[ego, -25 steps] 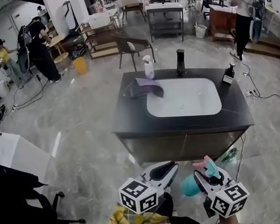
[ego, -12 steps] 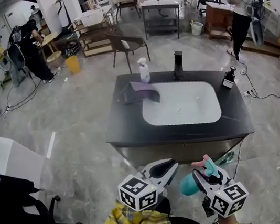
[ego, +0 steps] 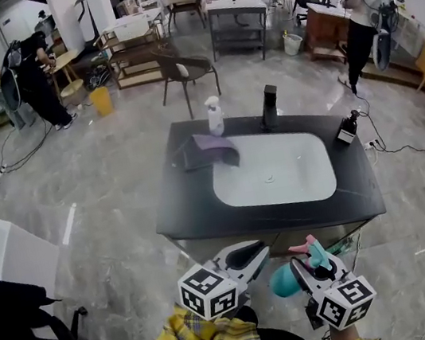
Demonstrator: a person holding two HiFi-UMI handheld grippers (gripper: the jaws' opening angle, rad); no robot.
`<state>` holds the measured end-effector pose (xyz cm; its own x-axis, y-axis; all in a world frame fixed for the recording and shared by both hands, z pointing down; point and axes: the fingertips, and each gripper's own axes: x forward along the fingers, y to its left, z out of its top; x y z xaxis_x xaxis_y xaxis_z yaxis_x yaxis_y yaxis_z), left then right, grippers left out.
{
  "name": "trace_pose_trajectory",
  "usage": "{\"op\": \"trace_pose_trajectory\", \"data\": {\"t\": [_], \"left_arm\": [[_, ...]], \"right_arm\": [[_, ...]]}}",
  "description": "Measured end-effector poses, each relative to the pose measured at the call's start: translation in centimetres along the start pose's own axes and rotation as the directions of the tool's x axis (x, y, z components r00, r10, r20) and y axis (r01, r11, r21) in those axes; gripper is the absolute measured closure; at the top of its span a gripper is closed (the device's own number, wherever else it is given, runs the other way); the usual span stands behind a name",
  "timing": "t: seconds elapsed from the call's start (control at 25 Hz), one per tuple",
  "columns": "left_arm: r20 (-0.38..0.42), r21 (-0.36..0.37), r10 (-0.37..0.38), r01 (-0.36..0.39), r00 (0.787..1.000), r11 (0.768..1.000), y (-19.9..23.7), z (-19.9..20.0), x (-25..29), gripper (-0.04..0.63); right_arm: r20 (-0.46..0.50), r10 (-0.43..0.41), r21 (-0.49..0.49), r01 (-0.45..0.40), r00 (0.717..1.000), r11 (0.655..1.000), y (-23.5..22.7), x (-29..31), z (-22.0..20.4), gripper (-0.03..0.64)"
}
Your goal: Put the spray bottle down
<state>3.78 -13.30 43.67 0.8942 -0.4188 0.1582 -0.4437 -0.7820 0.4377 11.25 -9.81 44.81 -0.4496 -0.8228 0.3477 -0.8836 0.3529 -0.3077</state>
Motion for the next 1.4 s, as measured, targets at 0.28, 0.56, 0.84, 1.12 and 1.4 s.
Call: {"op": "trace_pose_trajectory", "data": {"t": [0.28, 0.56, 0.84, 1.12, 1.4], "left_arm": [[-0.002, -0.003, -0.021, 0.021, 1.000, 1.000, 2.9, 1.9, 1.0, 0.549], [-0.002, -0.003, -0.045, 0.045, 0.999, 0.999, 5.7, 3.2, 1.9, 0.549], [0.012, -0.015, -0.054, 0.054, 0.998, 0.998, 8.8, 4.3, 2.7, 0.549], [0.018, -0.027, -0.052, 0.053, 0.998, 0.998, 10.2, 4.4, 4.1, 0.549], [0.030, -0.013, -0.021, 0.021, 0.999, 1.000, 11.4, 5.8, 6.6, 0.549]], "right_arm": [[0.012, -0.024, 0.003, 0.024, 1.000, 1.000, -0.8, 2.8, 2.2, 0.443], [0.011, -0.032, -0.003, 0.032, 0.999, 0.999, -1.4, 6.0, 3.5, 0.443], [0.000, -0.036, -0.025, 0.036, 0.999, 0.999, -1.8, 9.2, 4.6, 0.443], [-0.005, -0.045, -0.032, 0.044, 0.999, 0.999, -3.1, 10.5, 5.3, 0.443], [0.008, -0.015, -0.041, 0.015, 1.000, 0.999, -5.8, 12.2, 7.0, 0.443]]}}
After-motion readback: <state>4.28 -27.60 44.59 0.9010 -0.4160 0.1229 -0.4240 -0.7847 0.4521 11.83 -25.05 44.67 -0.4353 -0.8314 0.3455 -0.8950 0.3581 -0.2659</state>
